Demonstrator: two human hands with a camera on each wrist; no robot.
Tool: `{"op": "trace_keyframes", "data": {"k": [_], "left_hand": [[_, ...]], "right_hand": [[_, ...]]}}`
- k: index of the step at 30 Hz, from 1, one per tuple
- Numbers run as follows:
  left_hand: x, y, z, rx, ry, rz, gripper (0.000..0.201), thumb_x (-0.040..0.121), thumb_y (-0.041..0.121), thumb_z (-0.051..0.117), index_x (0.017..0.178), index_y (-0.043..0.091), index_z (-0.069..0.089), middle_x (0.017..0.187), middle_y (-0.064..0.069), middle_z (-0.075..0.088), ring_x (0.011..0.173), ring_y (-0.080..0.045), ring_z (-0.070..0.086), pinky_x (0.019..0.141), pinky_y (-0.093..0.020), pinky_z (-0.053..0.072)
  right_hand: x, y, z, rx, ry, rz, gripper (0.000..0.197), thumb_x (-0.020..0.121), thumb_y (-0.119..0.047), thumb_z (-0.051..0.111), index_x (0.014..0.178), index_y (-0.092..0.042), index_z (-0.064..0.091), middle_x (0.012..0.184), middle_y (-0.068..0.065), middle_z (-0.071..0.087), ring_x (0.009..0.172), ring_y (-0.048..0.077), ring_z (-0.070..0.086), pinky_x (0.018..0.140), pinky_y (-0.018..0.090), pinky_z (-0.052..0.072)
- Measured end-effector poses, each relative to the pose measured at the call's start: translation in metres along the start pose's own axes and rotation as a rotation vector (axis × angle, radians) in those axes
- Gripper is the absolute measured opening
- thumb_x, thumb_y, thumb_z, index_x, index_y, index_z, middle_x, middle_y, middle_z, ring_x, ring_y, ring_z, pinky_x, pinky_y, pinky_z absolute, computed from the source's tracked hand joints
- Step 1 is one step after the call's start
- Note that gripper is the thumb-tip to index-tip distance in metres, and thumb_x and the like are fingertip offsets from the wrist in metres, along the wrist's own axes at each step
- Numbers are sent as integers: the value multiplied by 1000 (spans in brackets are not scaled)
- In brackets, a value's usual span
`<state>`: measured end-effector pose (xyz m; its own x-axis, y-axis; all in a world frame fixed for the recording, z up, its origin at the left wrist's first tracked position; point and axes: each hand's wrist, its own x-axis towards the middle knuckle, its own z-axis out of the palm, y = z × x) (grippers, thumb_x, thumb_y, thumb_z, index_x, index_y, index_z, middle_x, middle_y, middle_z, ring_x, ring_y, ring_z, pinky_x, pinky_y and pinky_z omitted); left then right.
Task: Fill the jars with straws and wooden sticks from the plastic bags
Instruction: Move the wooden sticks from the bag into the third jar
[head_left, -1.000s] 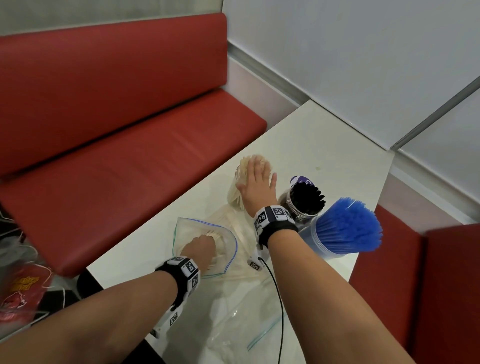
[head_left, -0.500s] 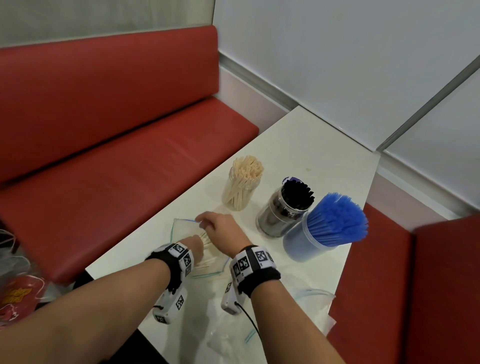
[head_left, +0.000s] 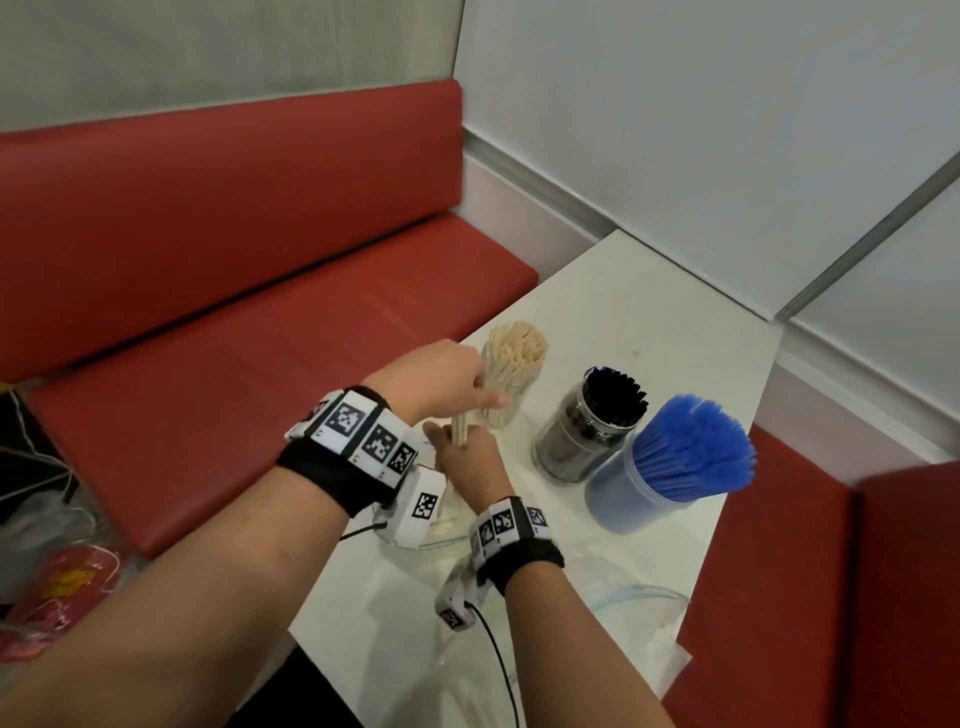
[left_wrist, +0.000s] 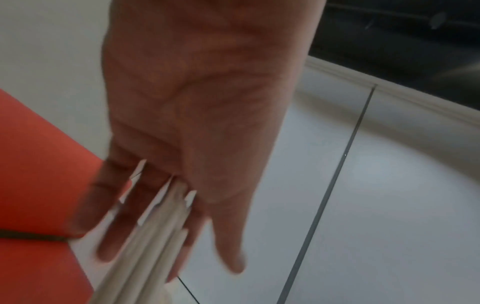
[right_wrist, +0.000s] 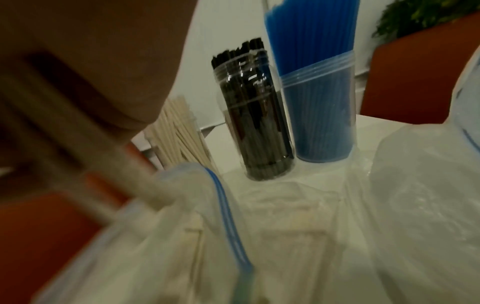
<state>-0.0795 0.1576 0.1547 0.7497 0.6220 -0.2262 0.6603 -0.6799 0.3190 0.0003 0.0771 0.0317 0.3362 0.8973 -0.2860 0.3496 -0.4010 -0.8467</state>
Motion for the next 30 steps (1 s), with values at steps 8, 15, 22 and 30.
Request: {"op": "trace_keyframes", "data": {"k": [8, 15, 22, 30], "left_hand": [[-12, 39, -4, -698, 310, 255, 33, 100, 41, 50, 98, 17, 72, 83, 2, 75, 82, -10, 71, 75, -21, 52], [1, 21, 25, -1322, -121, -131, 47, 104, 40, 41, 99, 1, 67, 96, -18, 70, 87, -30, 67, 92, -43, 53], [-4, 22, 94, -1957, -650, -345, 30, 81, 20, 66, 82, -9, 73, 80, -21, 70, 76, -30, 73, 69, -37, 62], [-3, 13, 115, -2025, -615, -408, 21, 88, 23, 59, 74, 8, 53, 55, 1, 43, 32, -3, 35, 23, -13, 23]], "right_hand": [[-20, -41, -34, 271, 112, -96, 21, 95, -11, 55, 76, -18, 47, 62, -1, 47, 50, 13, 44, 48, 28, 37], [-49, -72, -92, 784, 185, -279, 43, 86, -30, 72, 51, -21, 48, 43, 1, 35, 36, 16, 31, 41, 25, 32], [-61, -72, -94, 830, 191, -384, 43, 88, -19, 67, 54, -22, 41, 49, 1, 35, 45, 17, 34, 51, 31, 36], [-57, -54, -87, 549, 127, -317, 46, 94, -31, 66, 51, -22, 54, 53, 4, 53, 56, 22, 57, 69, 42, 52]]}}
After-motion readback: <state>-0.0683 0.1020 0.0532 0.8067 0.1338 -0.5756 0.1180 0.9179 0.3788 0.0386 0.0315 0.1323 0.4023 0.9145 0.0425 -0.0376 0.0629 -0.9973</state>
